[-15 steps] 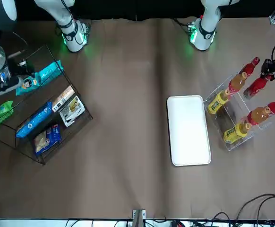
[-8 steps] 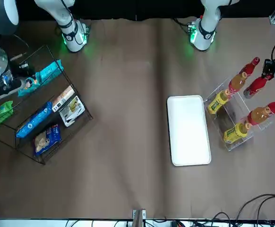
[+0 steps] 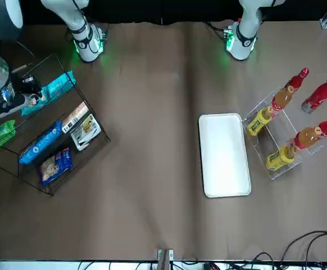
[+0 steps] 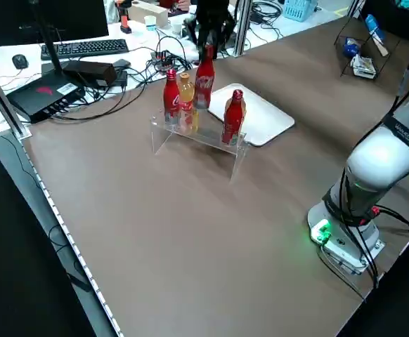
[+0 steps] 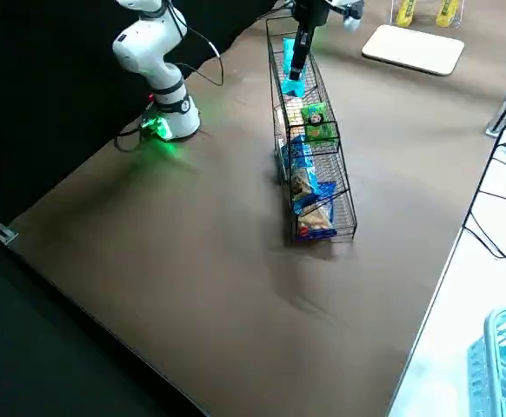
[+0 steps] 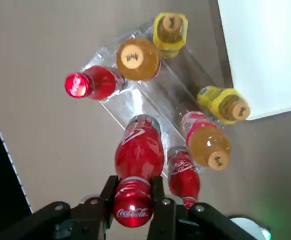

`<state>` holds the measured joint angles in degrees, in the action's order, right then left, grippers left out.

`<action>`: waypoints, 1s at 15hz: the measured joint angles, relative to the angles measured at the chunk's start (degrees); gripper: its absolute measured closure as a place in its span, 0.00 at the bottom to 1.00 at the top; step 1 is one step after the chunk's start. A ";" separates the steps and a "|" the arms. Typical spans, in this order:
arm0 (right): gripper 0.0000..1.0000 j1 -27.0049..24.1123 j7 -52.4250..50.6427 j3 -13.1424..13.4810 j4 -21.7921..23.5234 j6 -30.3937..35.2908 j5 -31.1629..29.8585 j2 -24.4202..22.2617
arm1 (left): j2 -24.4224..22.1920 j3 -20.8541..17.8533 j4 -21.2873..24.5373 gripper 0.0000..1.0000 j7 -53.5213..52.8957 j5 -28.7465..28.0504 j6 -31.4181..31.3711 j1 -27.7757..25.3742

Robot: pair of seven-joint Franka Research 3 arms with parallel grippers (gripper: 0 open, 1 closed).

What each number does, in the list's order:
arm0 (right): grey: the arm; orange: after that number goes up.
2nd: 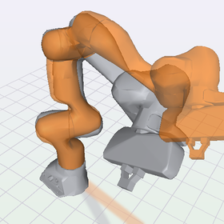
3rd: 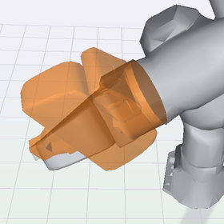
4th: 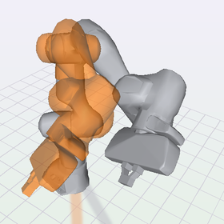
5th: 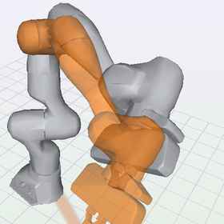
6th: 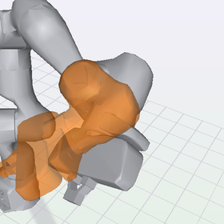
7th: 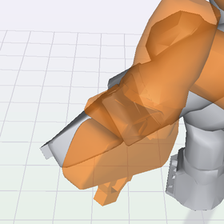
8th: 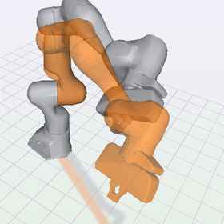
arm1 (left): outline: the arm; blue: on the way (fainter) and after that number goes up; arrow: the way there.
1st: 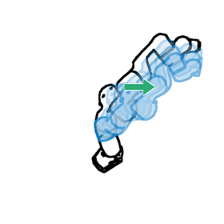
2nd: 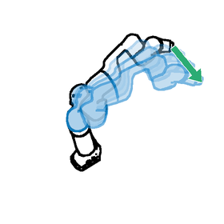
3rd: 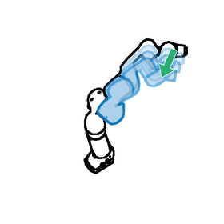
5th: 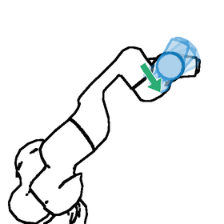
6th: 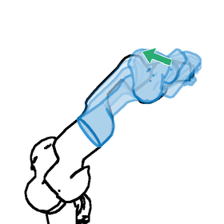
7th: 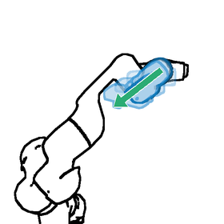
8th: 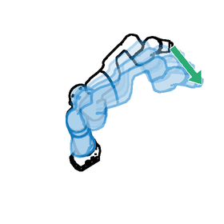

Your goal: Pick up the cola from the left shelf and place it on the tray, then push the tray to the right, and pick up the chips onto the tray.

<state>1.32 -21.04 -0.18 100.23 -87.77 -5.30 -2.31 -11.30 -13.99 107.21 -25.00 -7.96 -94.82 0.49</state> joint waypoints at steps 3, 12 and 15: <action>0.26 0.09 -0.15 -0.06 0.00 -0.11 0.00 0.08 | 3.88 6.17 -5.22 0.68 9.57 0.45 2.42 0.33; 0.42 1.32 -0.74 -0.09 0.04 0.54 -2.38 1.02 | 16.74 18.95 -8.39 0.68 32.06 8.12 1.58 1.05; 0.43 1.39 -0.78 -0.09 0.06 0.73 -2.79 1.18 | 20.69 21.51 -8.45 0.68 34.64 8.79 -2.00 1.01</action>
<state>2.71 -21.81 -0.28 100.29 -87.05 -8.09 -1.13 9.39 7.53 98.76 9.64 0.82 -96.82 1.49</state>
